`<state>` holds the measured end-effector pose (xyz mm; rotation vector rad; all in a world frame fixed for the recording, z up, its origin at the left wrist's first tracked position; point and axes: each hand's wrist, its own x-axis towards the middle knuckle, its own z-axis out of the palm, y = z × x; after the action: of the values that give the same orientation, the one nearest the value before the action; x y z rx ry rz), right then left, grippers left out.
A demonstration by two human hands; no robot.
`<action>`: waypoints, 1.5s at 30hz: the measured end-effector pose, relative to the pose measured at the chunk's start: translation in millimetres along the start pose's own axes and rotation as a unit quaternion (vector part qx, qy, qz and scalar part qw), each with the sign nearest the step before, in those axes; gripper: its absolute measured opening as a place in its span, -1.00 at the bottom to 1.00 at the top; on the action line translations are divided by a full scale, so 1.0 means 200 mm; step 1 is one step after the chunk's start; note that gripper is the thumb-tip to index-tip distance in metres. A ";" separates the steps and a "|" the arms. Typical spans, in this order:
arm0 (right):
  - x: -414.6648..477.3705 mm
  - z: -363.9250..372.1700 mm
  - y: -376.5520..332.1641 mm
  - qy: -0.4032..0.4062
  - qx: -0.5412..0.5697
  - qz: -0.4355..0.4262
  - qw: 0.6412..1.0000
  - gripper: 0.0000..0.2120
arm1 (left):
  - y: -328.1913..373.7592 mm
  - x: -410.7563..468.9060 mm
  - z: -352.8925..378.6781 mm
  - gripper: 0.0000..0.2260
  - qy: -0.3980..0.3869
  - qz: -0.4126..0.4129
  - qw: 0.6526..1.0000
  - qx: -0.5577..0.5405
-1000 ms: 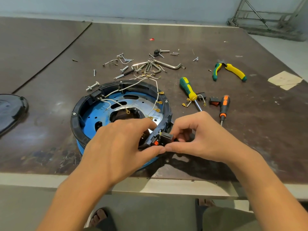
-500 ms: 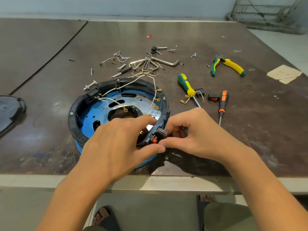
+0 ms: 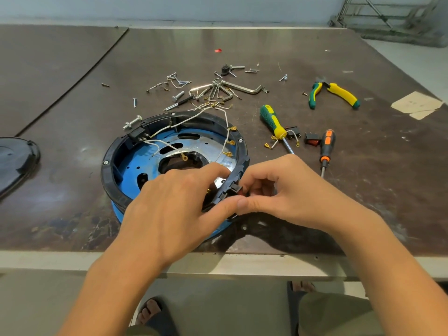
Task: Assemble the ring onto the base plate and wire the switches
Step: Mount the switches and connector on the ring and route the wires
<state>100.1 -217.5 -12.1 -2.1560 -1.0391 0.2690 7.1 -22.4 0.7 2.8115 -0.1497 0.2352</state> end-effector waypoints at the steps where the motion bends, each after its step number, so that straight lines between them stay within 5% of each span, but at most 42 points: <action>1: 0.00 -0.01 0.01 -0.015 0.009 0.003 1.000 -0.87 | 0.00 0.00 0.00 -0.44 0.000 0.002 1.000 0.003; 10: 0.00 0.01 0.02 0.052 0.023 0.005 0.998 -0.92 | -0.01 0.00 0.02 -0.64 0.015 0.021 1.000 0.006; 20: 0.00 0.07 0.04 0.101 0.000 0.001 0.995 -0.84 | -0.01 0.01 0.02 -0.62 -0.001 0.030 0.999 -0.012; 31: 0.01 0.02 0.08 0.059 0.038 0.042 0.997 -0.87 | 0.02 0.01 0.05 -0.60 0.049 0.016 0.996 0.070; 34: 0.01 0.01 0.11 0.156 0.007 0.034 0.987 -0.91 | 0.03 0.01 0.05 -0.64 0.056 0.009 0.996 0.069; 38: 0.01 -0.06 0.25 0.304 -0.187 0.083 0.931 -0.89 | 0.03 0.01 0.05 -0.65 0.068 0.008 0.994 0.088; 42: 0.01 -0.17 0.40 0.167 -0.246 0.283 0.912 -0.59 | 0.03 0.00 0.05 -0.64 0.065 0.006 0.994 0.092; 45: 0.01 -0.17 0.43 0.121 -0.253 0.297 0.913 -0.58 | 0.03 0.01 0.05 -0.64 0.069 0.005 0.993 0.093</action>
<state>167.7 -270.1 -46.2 -2.8583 -0.2978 -0.0035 9.5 -31.2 -6.8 2.9663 -0.1166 0.4672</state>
